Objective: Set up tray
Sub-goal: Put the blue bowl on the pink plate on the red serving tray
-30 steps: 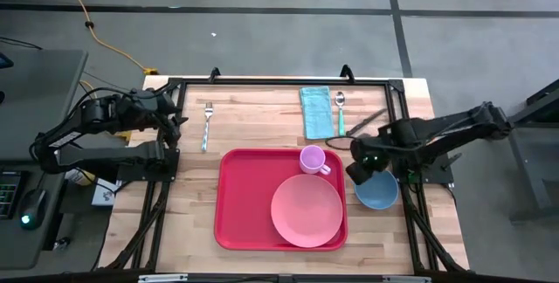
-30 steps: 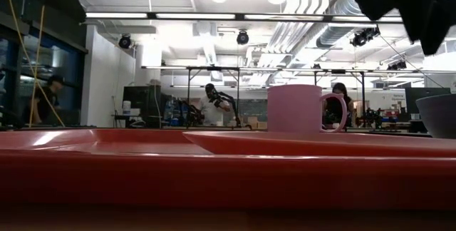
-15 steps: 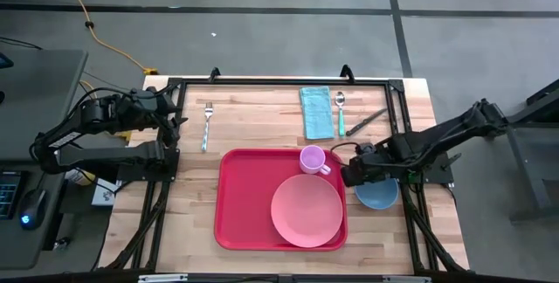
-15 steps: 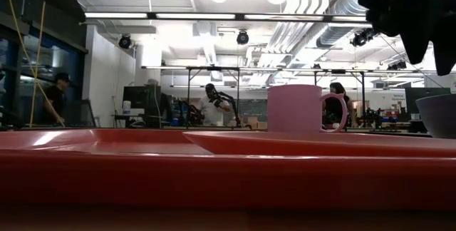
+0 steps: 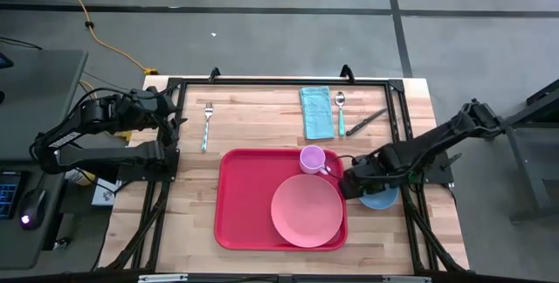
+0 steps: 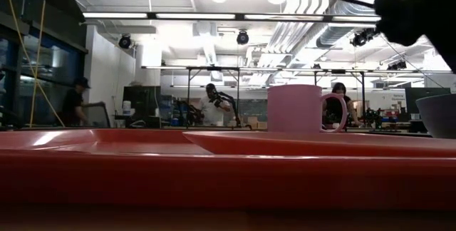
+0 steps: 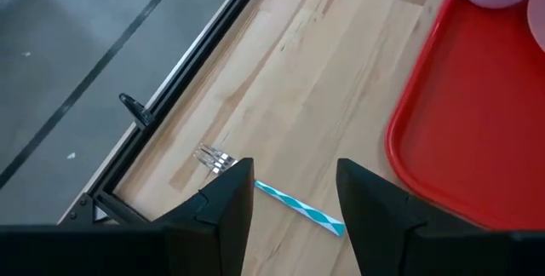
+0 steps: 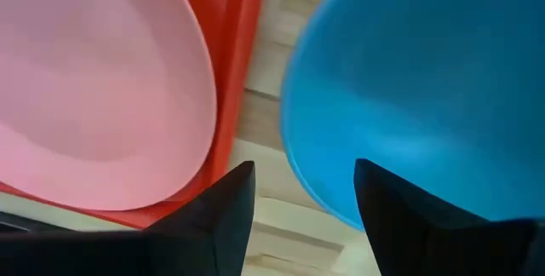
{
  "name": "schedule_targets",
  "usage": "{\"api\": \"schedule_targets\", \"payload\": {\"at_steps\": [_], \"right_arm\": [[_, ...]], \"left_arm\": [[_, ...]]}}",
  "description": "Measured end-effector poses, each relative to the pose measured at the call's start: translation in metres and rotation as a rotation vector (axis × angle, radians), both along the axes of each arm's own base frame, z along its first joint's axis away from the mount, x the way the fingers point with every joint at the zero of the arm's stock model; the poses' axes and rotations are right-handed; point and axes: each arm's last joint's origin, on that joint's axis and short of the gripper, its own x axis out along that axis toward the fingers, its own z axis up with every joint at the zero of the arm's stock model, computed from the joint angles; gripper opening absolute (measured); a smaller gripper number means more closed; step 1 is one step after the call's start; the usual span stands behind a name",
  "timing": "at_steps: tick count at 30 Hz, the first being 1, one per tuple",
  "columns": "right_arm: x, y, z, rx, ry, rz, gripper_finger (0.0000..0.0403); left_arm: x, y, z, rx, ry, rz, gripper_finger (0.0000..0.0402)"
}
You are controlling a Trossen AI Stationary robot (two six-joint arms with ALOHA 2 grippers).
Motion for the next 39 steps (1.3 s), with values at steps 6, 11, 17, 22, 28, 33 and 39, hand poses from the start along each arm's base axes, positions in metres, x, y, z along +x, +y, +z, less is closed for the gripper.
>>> {"api": "schedule_targets", "payload": {"at_steps": [6,11,17,22,28,33,39], "right_arm": [[-0.006,0.013,0.000,0.007,0.013,-0.009,0.0181],[-0.009,0.021,0.000,0.017,0.002,0.022,0.0181],[-0.013,0.028,0.000,0.012,-0.009,0.100,0.0181],[-0.018,0.030,0.000,-0.032,0.004,0.159,0.0181],[-0.019,0.032,-0.001,-0.134,-0.067,0.254,0.0181],[-0.018,0.034,-0.005,-0.166,-0.066,0.334,0.0181],[-0.014,0.042,-0.017,-0.162,-0.027,0.426,0.0181]], "left_arm": [[0.000,0.000,0.000,0.013,0.011,-0.015,0.0200],[0.000,0.000,0.000,0.013,0.010,-0.015,0.0200],[0.000,0.000,0.000,0.012,0.009,-0.016,0.0200],[0.000,0.000,0.000,0.013,0.009,-0.016,0.0200],[0.000,0.000,0.000,0.013,0.009,-0.016,0.0200],[0.000,0.000,0.000,0.010,0.008,-0.018,0.0200],[0.000,-0.001,0.000,-0.001,0.005,-0.030,0.0200]]}}
